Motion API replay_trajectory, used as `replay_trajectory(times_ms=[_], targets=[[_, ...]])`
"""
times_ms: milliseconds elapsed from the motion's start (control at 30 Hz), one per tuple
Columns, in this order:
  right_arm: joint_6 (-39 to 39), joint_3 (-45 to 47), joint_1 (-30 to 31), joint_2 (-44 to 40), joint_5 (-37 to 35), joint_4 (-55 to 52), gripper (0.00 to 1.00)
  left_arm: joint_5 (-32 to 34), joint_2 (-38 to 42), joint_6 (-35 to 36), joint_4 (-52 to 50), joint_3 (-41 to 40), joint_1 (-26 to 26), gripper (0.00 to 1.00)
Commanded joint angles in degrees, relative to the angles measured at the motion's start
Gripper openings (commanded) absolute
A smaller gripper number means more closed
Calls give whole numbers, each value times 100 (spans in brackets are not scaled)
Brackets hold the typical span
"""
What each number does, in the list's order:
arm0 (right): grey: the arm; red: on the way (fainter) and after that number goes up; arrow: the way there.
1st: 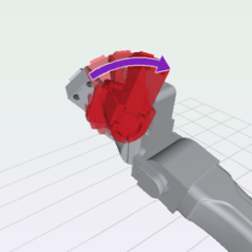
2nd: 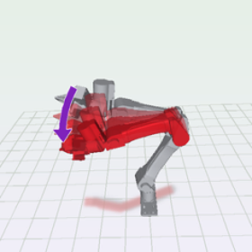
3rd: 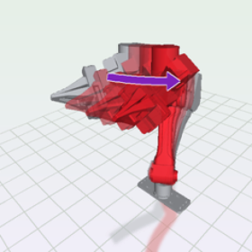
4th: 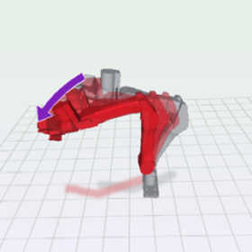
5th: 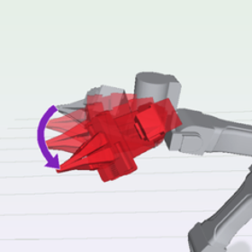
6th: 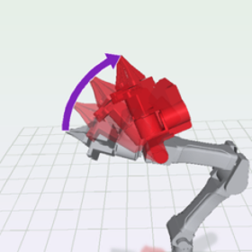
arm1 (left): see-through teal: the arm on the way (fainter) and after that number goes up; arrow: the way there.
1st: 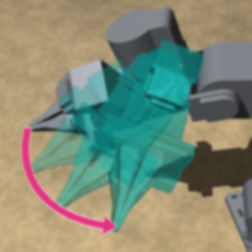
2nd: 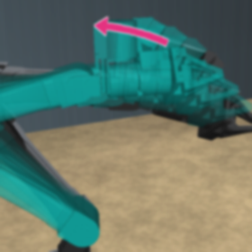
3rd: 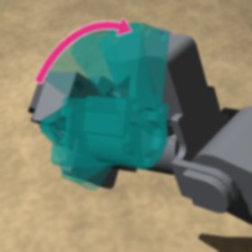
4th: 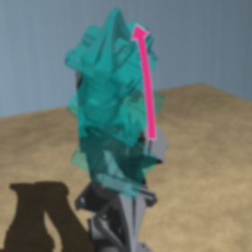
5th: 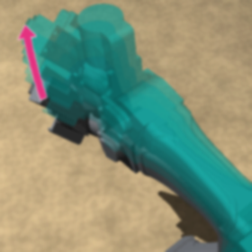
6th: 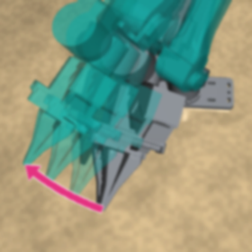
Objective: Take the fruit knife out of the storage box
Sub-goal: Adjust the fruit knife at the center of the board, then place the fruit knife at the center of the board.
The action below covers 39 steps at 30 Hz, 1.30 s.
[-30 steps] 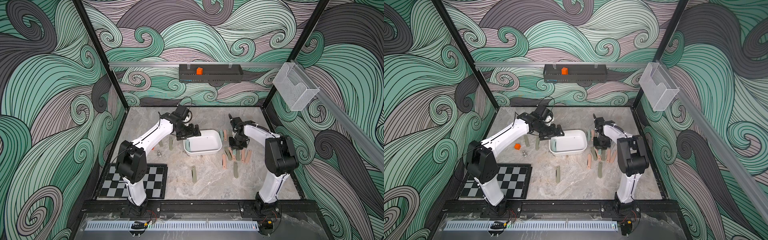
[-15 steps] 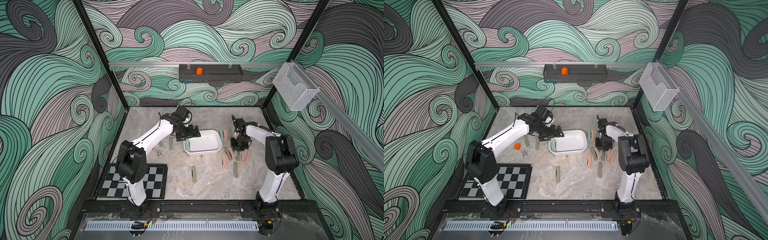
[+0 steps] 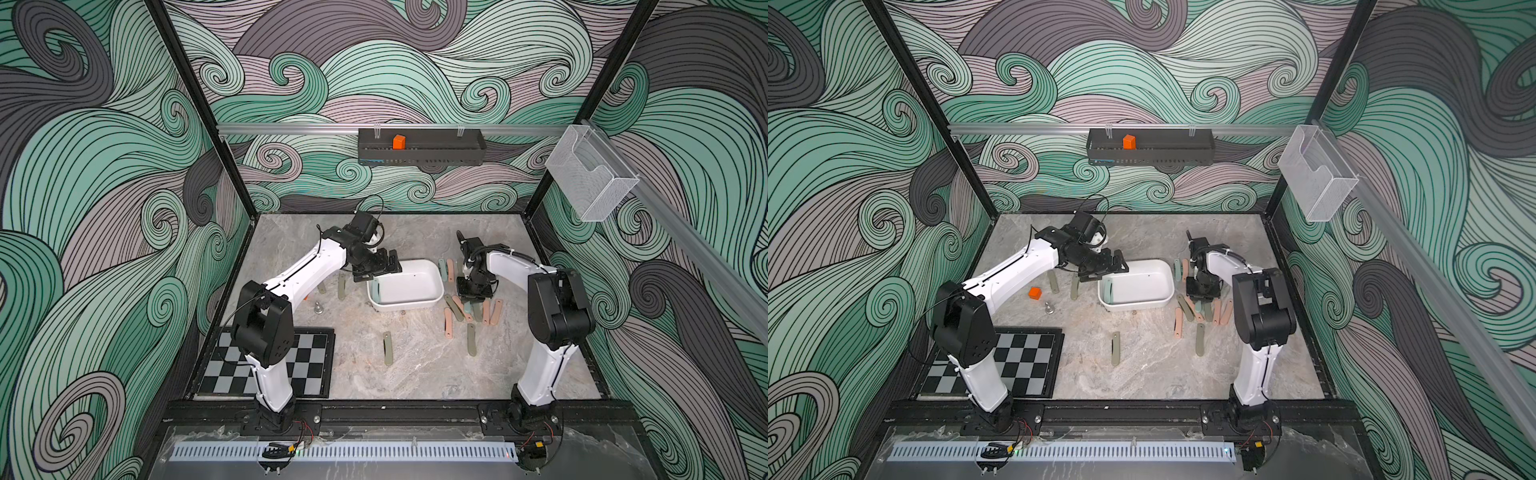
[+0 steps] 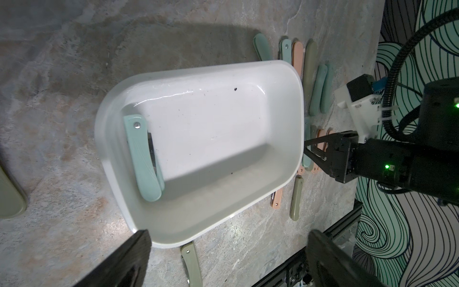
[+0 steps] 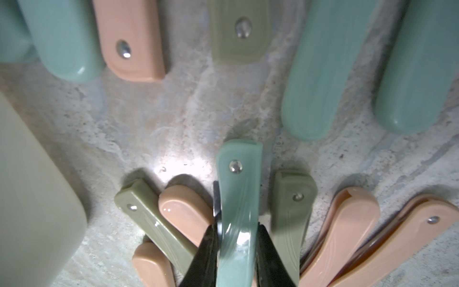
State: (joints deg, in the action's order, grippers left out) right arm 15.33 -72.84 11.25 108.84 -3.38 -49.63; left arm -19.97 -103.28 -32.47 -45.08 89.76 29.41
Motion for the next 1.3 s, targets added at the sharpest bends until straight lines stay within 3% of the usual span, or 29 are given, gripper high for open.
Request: replay_trajectory(times_ms=[0, 500, 967, 1033, 1100, 1133, 1267], targets=[[-48, -252, 39, -99, -61, -92, 19, 37, -13, -27, 70, 16, 69, 99], [-118, -275, -305, 423, 256, -79, 18, 67, -31, 55, -10, -54, 65, 99], [-240, 47, -448, 218, 65, -54, 20, 62, 8, 143, -30, -106, 44, 99], [-261, 90, -439, 157, 116, -15, 29, 62, 24, 153, -45, -133, 39, 99], [-255, 74, -413, 83, 175, -19, 51, 54, 42, 164, -40, -125, 38, 99], [-244, 47, -390, 32, 204, -19, 56, 54, 58, 183, -49, -108, 36, 99], [-233, -159, -238, -196, 159, -85, 64, 96, 57, 230, -178, 73, 38, 99]])
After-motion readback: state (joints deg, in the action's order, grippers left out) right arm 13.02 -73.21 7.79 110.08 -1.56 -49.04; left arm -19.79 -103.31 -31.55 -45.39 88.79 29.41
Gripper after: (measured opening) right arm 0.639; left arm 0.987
